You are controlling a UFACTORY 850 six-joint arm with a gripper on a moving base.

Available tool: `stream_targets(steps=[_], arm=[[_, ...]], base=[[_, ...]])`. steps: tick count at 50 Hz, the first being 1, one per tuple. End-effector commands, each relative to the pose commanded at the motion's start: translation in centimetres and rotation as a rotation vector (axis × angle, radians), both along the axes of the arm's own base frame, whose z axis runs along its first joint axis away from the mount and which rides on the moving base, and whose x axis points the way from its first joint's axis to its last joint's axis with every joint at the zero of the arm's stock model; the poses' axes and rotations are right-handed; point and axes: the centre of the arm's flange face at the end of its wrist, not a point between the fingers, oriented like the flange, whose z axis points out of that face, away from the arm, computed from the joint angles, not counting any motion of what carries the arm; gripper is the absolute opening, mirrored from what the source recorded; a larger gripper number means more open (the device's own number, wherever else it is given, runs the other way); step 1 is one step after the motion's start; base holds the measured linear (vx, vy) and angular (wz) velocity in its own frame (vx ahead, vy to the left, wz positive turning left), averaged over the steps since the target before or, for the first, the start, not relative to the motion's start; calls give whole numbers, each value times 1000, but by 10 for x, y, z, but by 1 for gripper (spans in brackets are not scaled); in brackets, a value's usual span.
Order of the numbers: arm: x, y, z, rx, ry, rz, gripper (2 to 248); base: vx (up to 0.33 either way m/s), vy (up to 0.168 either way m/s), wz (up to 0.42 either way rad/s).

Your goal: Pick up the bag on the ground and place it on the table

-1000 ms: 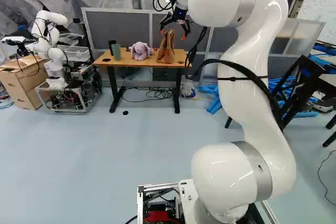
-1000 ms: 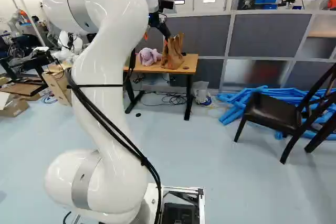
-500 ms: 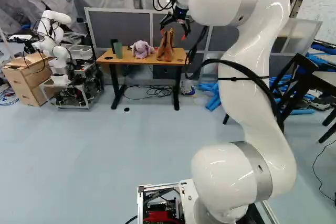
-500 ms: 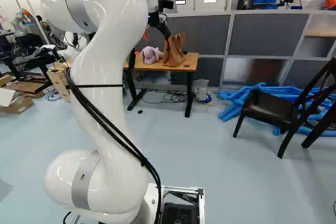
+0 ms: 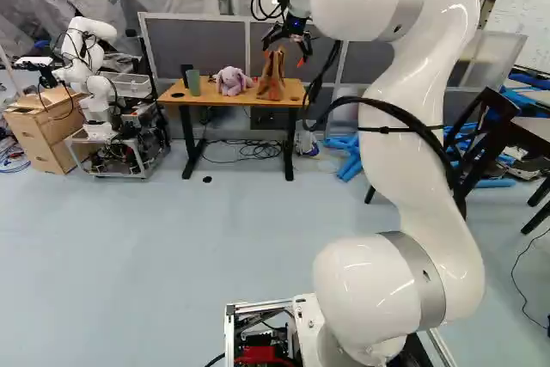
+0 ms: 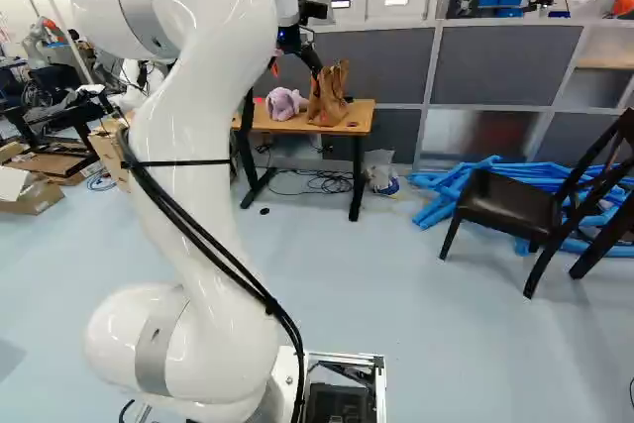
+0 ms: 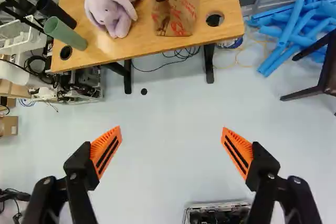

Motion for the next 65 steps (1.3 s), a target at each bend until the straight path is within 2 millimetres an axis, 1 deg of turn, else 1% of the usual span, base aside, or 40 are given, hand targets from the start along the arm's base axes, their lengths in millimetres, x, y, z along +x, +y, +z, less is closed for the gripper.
stream_targets(steps=[18, 36, 49, 65], arm=[[-8, -1, -13, -12, -32, -1, 247], [-21, -3, -32, -31, -77, -2, 247], [-36, -4, -50, -48, -119, -1, 247], [-61, -6, -78, -75, -180, 2, 247]], base=[[0, 0, 0], [0, 0, 0], [0, 0, 0], [0, 0, 0]])
